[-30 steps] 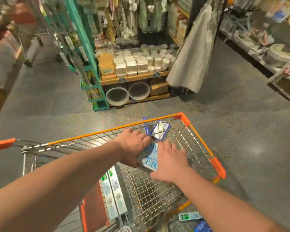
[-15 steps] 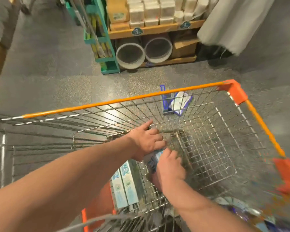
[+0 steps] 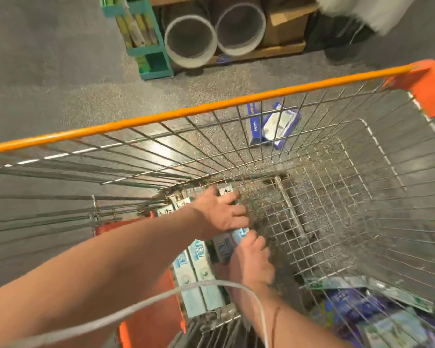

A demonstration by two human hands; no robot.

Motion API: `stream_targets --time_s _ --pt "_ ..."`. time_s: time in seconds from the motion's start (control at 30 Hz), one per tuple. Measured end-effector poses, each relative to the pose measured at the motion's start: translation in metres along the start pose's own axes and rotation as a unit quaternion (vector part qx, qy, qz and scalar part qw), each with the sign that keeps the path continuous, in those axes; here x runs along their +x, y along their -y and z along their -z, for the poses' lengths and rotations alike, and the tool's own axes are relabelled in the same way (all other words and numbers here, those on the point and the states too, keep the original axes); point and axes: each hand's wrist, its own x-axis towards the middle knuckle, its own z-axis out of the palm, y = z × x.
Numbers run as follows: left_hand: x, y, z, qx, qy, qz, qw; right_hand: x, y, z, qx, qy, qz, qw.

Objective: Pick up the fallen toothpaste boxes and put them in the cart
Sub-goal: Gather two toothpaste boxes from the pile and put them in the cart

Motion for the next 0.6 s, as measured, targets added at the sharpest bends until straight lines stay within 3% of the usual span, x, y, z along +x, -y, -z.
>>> stream_targets --time_s 0.07,0.2,0.27,0.33,0.5,0.6 --pt "0.003 0.001 -0.003 -0.001 0.011 -0.008 1.0 -0.001 0.005 0.0 -0.008 0.037 -0.004 0.999" --pt "0.004 0.004 -0.004 -0.037 0.04 -0.014 0.998 -0.019 0.013 0.003 -0.129 0.11 0.014 0.985" --pt "0.002 0.005 -0.005 -0.049 0.044 -0.017 0.998 -0.028 0.017 0.02 -0.188 0.065 0.055 0.979" --pt "0.001 0.005 -0.006 -0.064 0.055 -0.016 0.996 -0.028 0.019 0.029 -0.241 0.084 0.071 0.964" --pt "-0.001 0.012 -0.009 -0.114 0.056 0.015 0.992 -0.029 0.012 0.027 -0.212 0.15 0.064 0.963" --pt "0.0 0.011 -0.011 -0.109 0.056 0.019 0.992 -0.027 0.012 0.022 -0.224 0.138 0.064 0.963"
